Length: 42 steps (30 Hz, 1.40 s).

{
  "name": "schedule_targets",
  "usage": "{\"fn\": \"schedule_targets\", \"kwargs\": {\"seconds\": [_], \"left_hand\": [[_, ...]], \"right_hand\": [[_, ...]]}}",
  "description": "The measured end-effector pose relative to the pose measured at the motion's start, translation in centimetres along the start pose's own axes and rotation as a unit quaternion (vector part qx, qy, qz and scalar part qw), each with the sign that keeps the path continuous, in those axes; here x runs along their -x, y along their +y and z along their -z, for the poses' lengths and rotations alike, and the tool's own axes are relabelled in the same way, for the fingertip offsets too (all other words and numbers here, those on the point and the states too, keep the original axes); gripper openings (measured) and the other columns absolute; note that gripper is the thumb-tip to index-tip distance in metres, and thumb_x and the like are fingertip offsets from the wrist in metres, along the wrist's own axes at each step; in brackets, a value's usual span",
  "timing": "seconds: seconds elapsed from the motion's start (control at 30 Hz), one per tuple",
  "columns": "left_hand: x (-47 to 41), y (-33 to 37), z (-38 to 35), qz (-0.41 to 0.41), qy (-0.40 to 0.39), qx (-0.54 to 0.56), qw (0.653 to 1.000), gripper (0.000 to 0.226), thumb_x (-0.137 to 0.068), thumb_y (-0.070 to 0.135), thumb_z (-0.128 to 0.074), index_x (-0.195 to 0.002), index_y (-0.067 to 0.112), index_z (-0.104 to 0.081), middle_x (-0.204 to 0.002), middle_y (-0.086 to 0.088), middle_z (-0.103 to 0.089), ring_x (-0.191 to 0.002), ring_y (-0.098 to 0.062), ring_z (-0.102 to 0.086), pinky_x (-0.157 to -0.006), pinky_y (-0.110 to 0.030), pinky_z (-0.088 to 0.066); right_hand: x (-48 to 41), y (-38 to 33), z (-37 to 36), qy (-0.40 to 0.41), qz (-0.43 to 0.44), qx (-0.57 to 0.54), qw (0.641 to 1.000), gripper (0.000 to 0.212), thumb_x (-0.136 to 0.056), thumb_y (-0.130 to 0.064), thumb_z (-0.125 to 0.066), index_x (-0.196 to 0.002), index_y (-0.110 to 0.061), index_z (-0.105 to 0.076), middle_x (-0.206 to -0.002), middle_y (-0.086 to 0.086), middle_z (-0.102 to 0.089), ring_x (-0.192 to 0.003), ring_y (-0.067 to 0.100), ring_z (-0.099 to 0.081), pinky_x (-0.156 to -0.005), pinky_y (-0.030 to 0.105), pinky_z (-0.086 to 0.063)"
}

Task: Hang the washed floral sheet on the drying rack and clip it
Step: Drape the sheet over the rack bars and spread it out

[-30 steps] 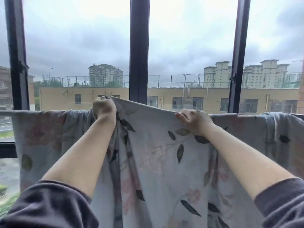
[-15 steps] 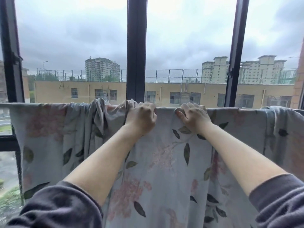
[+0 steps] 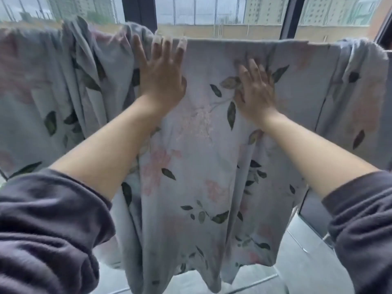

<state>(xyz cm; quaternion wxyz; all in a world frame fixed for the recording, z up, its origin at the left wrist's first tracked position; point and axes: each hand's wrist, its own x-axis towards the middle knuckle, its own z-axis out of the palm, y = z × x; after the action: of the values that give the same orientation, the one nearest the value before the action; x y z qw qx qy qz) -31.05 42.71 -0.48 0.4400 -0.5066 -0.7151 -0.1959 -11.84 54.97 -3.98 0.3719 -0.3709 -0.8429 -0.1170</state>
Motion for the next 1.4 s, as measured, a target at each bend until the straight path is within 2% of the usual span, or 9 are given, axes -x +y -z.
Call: {"fn": "schedule_targets", "kwargs": {"seconds": [0.17, 0.47, 0.67, 0.8, 0.93, 1.1, 1.2, 1.3, 1.4], "left_hand": [[-0.5, 2.3, -0.3, -0.005, 0.003, -0.009, 1.000, 0.066, -0.084, 0.027, -0.043, -0.145, 0.018, -0.022, -0.148, -0.015, -0.030, -0.142, -0.032, -0.020, -0.110, -0.067, -0.004], [-3.1, 7.1, -1.7, -0.028, 0.027, -0.003, 0.999, 0.063, -0.084, 0.026, -0.050, -0.143, 0.016, -0.031, -0.147, -0.012, -0.031, -0.140, -0.032, -0.023, -0.111, -0.066, 0.001], [-5.2, 11.6, -3.1, -0.001, 0.068, 0.013, 0.998, 0.052, -0.093, 0.031, -0.044, -0.141, 0.013, -0.037, -0.135, -0.009, -0.044, -0.131, -0.030, -0.036, -0.112, -0.063, -0.007], [-6.1, 13.5, -4.1, 0.012, 0.103, 0.001, 0.995, 0.047, -0.093, 0.037, -0.042, -0.132, 0.011, -0.046, -0.124, -0.011, -0.051, -0.119, -0.031, -0.046, -0.111, -0.059, -0.013], [-7.1, 13.2, -4.6, 0.015, 0.183, 0.030, 0.982, 0.026, -0.093, 0.030, -0.042, -0.107, 0.014, -0.058, -0.102, -0.008, -0.059, -0.095, -0.029, -0.055, -0.095, -0.050, -0.038], [-9.0, 11.6, -4.8, -0.012, 0.221, 0.101, 0.970, 0.010, -0.089, 0.020, -0.062, -0.086, 0.012, -0.067, -0.087, 0.000, -0.066, -0.081, -0.020, -0.057, -0.078, -0.027, -0.031], [-10.1, 11.7, -3.8, 0.001, 0.217, 0.107, 0.970, 0.012, -0.091, 0.016, -0.059, -0.083, 0.010, -0.066, -0.084, -0.001, -0.068, -0.077, -0.023, -0.061, -0.073, -0.029, -0.038], [-12.2, 11.2, -2.1, 0.041, 0.197, 0.152, 0.968, 0.020, -0.096, 0.021, -0.048, -0.089, 0.009, -0.064, -0.089, -0.004, -0.068, -0.073, -0.027, -0.063, -0.070, -0.033, -0.049], [-16.6, 10.4, -0.5, 0.076, 0.193, 0.158, 0.965, 0.020, -0.096, 0.021, -0.045, -0.088, 0.010, -0.060, -0.089, -0.006, -0.066, -0.074, -0.029, -0.062, -0.066, -0.040, -0.051]], "right_hand": [[0.2, 0.8, -0.2, 0.013, -0.008, 0.008, 1.000, 0.057, -0.091, -0.021, -0.043, -0.146, -0.016, -0.028, -0.157, 0.009, -0.016, -0.143, 0.035, -0.014, -0.112, 0.053, -0.016], [-3.4, 3.9, 0.4, 0.090, 0.096, -0.030, 0.991, 0.055, -0.089, -0.022, -0.039, -0.144, -0.019, -0.033, -0.157, 0.005, -0.018, -0.146, 0.026, -0.010, -0.114, 0.058, -0.007], [-6.4, 8.0, 1.5, 0.131, 0.179, -0.030, 0.975, 0.044, -0.093, -0.028, -0.037, -0.135, -0.017, -0.045, -0.137, 0.003, -0.048, -0.131, 0.024, -0.040, -0.112, 0.052, -0.019], [-8.0, 10.9, 1.9, 0.155, 0.186, -0.036, 0.970, 0.037, -0.097, -0.030, -0.037, -0.128, -0.015, -0.051, -0.120, 0.006, -0.058, -0.110, 0.027, -0.052, -0.099, 0.043, -0.031], [-9.5, 13.1, 1.2, 0.174, 0.186, -0.064, 0.965, 0.027, -0.097, -0.025, -0.045, -0.118, -0.017, -0.060, -0.110, 0.003, -0.065, -0.099, 0.028, -0.059, -0.090, 0.040, -0.036], [-10.8, 13.1, 1.6, 0.207, 0.182, -0.194, 0.942, 0.017, -0.093, -0.020, -0.052, -0.086, -0.016, -0.067, -0.088, -0.004, -0.069, -0.078, 0.024, -0.063, -0.067, 0.029, -0.039], [-11.7, 12.5, 2.0, 0.209, 0.155, -0.170, 0.950, 0.018, -0.092, -0.019, -0.051, -0.082, -0.015, -0.065, -0.080, -0.003, -0.067, -0.074, 0.024, -0.062, -0.063, 0.028, -0.039], [-13.7, 12.0, 3.5, 0.215, 0.120, -0.177, 0.953, 0.018, -0.093, -0.021, -0.049, -0.085, -0.017, -0.065, -0.082, -0.001, -0.069, -0.078, 0.027, -0.063, -0.069, 0.033, -0.047], [-17.7, 10.9, 6.1, 0.221, 0.079, -0.178, 0.956, 0.023, -0.093, -0.026, -0.046, -0.088, -0.016, -0.066, -0.088, 0.003, -0.070, -0.084, 0.028, -0.062, -0.067, 0.031, -0.037]]}}
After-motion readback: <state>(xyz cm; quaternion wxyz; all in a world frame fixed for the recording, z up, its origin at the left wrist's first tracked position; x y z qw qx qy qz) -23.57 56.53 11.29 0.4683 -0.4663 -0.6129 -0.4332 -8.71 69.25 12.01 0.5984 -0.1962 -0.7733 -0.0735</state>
